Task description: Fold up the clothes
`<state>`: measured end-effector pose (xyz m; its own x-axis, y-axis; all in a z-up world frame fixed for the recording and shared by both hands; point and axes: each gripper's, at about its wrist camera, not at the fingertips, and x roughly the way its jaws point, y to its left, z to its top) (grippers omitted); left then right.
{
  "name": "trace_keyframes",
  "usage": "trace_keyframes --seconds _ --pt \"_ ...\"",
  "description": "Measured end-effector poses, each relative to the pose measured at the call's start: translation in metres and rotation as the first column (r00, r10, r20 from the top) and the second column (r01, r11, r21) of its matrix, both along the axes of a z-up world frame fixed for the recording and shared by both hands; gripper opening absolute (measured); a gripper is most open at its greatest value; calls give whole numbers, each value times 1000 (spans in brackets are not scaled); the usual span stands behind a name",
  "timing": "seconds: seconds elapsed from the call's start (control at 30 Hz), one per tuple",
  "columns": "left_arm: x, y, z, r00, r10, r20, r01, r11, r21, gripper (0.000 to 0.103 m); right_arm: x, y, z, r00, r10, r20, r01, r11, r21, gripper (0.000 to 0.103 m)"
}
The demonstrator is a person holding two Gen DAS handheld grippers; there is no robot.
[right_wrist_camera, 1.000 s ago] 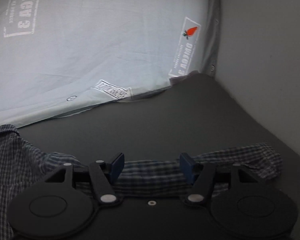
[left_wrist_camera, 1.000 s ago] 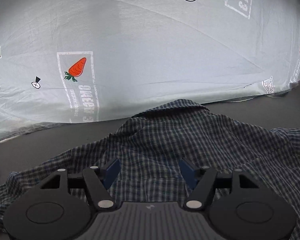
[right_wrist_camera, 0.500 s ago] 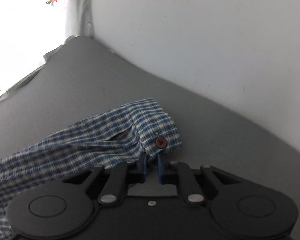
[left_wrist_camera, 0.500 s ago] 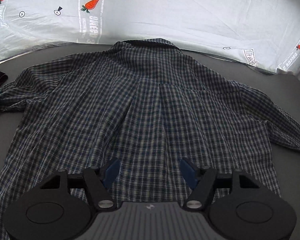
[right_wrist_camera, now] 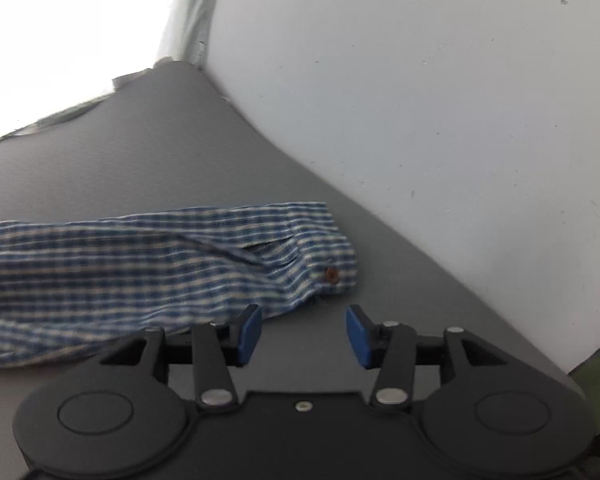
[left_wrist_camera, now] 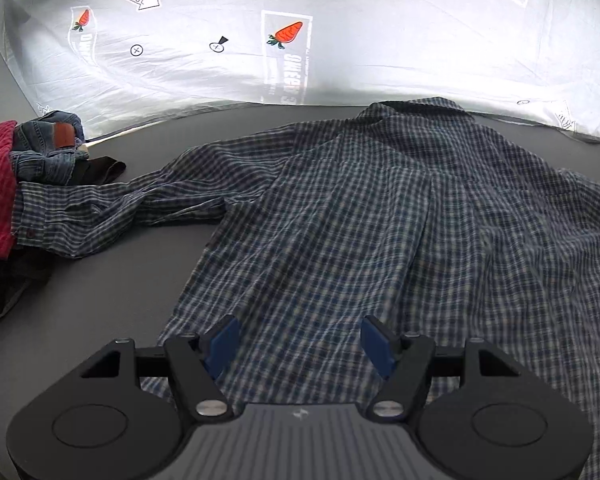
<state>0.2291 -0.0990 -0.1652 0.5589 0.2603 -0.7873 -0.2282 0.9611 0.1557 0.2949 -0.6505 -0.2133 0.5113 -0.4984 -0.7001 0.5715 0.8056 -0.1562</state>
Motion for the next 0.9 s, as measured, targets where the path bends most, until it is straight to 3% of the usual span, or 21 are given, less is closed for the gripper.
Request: trace_keyframes --seconds 0.1,0.2,0.33,0.4,0.43,0.47,0.5,0.57,0.6,0.67,0.73,0.8,0.83,0.9 --pt "-28 35 -18 996 40 -74 -34 996 85 70 -37 58 1 979 202 -3 -199 966 163 48" --pt "-56 68 -32 986 95 -136 -76 988 137 70 -71 95 -6 956 290 -50 -270 932 241 48" --pt "-94 101 -47 972 125 -201 -112 991 74 70 -117 141 -16 915 388 -111 -334 882 332 52" --pt "-108 107 -54 972 127 -199 -121 992 43 70 -140 165 -21 889 436 -138 -360 853 378 46" --pt "-113 109 -57 974 130 -186 -127 991 31 70 -146 173 -23 885 440 -152 -372 865 337 25" --pt "-118 109 -57 978 134 -161 -134 991 11 64 -148 180 -23 870 466 -162 -406 862 303 1" --pt "-119 111 -55 980 127 -153 -134 990 -34 42 -147 185 -22 860 477 -180 -419 863 283 0" --pt "-119 111 -52 981 114 -160 -132 986 -107 2 -144 189 -17 874 431 -223 -389 897 210 0" --pt "-119 108 -50 983 91 -162 -110 988 -107 0 -143 188 -14 886 395 -242 -363 917 166 0" --pt "-126 103 -50 986 47 -160 -63 993 -96 0 -138 175 -16 908 305 -289 -290 952 94 0" --pt "-132 106 -49 986 46 -161 -64 991 -113 1 -137 158 -17 924 232 -303 -210 972 103 0" --pt "-134 116 -45 986 49 -159 -71 988 -137 8 -136 157 -11 927 235 -292 -214 972 101 4" --pt "-135 122 -41 986 53 -156 -77 986 -150 9 -134 164 -6 925 251 -284 -239 968 77 11" --pt "-131 140 -32 990 75 -118 -94 982 -165 28 -131 183 5 919 295 -261 -294 955 42 26"
